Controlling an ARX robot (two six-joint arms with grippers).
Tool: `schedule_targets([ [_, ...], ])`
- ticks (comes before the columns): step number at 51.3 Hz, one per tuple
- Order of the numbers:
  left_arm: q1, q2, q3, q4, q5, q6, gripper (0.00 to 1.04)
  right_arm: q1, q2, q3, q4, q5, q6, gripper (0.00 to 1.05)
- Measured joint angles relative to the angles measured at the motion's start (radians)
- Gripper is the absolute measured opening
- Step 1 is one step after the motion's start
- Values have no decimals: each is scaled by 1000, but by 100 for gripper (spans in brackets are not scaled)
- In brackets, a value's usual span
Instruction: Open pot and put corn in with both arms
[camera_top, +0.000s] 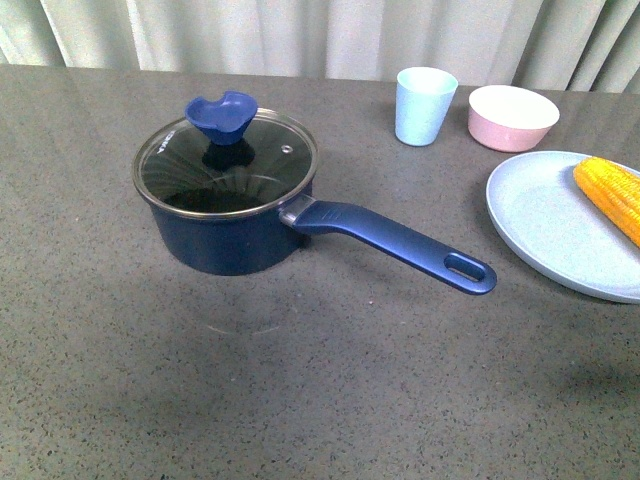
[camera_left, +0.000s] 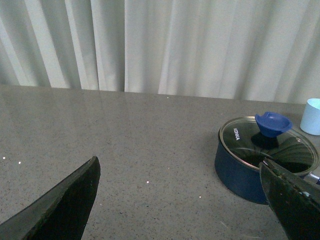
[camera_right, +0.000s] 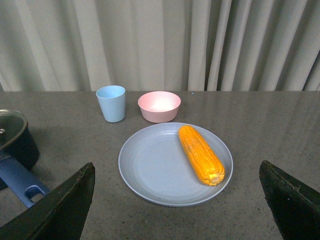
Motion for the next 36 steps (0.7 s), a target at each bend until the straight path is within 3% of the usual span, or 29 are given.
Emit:
schedule_targets([
  [34,0,0,0,0,0,0,96,0,0,0,0,0,0,96],
  [36,14,29,23,-67,56,-33,96,0,0,0,0,0,0,96],
])
